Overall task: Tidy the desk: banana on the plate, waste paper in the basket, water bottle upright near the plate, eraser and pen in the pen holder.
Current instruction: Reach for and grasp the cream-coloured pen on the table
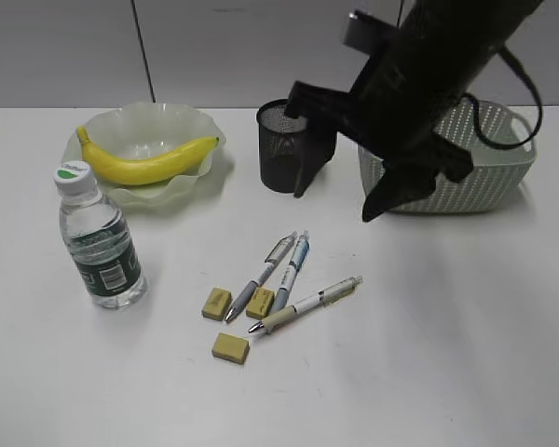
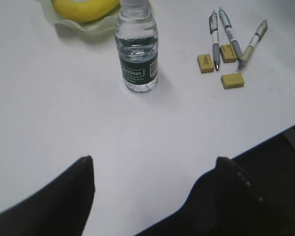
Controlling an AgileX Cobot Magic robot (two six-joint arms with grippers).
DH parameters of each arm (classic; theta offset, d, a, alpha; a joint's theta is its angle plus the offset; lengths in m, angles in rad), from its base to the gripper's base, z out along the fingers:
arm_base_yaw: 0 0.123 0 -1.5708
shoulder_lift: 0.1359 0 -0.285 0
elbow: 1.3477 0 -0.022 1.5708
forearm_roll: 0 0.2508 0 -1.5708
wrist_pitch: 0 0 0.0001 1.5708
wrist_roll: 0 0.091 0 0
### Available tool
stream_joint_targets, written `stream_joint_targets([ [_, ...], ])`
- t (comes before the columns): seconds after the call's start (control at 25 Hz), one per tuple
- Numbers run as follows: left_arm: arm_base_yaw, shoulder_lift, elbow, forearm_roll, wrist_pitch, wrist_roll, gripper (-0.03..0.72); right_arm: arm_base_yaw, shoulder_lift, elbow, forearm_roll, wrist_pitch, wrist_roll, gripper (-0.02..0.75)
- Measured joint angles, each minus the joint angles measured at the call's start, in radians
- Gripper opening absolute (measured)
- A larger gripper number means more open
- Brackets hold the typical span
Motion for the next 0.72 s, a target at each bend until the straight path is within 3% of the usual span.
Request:
stream_joint_targets([
  [0.2, 0.0, -0.001, 0.0, 0.001, 0.0, 0.0, 0.561, 0.003, 0.089, -0.004, 0.065, -0.002, 0.155, 0.575],
  [0.52, 0.0, -0.086, 0.0, 0.003, 0.001, 0.0, 0.561, 0.003, 0.172, -0.007, 0.001, 0.018, 0.442, 0.575],
  [0.72, 0.0, -0.144, 0.0, 0.003, 0.001, 0.0, 0.561, 0.015, 0.235, -0.008, -0.004, 0.018, 0.526, 0.575],
])
